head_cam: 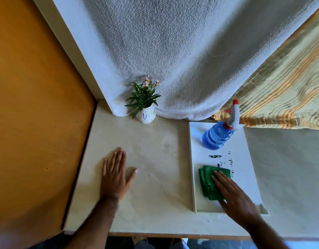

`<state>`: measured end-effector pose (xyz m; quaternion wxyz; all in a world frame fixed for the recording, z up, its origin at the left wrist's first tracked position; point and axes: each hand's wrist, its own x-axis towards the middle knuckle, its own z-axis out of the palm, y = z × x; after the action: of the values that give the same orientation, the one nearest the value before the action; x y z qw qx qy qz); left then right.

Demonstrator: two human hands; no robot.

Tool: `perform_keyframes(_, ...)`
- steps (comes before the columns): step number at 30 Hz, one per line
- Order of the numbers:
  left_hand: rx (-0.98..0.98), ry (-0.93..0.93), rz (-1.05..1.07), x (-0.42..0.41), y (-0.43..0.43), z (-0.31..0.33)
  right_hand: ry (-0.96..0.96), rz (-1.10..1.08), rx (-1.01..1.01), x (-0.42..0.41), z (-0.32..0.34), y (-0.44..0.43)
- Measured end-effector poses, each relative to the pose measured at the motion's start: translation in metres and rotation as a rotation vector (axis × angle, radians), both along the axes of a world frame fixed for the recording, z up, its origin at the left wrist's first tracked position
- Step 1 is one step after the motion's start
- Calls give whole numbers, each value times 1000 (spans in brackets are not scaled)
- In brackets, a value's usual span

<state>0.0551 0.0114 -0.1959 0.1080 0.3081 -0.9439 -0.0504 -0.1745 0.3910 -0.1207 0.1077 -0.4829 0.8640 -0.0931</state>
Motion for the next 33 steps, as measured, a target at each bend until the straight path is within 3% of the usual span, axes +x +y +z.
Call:
perform_keyframes(8, -6, 4, -2, -1, 0, 1, 35, -202, -161, 8, 17, -27)
perform_keyframes(14, 16, -20, 6, -2, 0, 5, 89, 138, -354, 7, 49, -139)
perform_keyframes(21, -5, -14, 7, -2, 1, 8, 246, 396, -394, -14, 53, -277)
perform_keyframes(33, 43, -69, 10, 1, -4, -1, 330, 565, -361, -39, 30, -335)
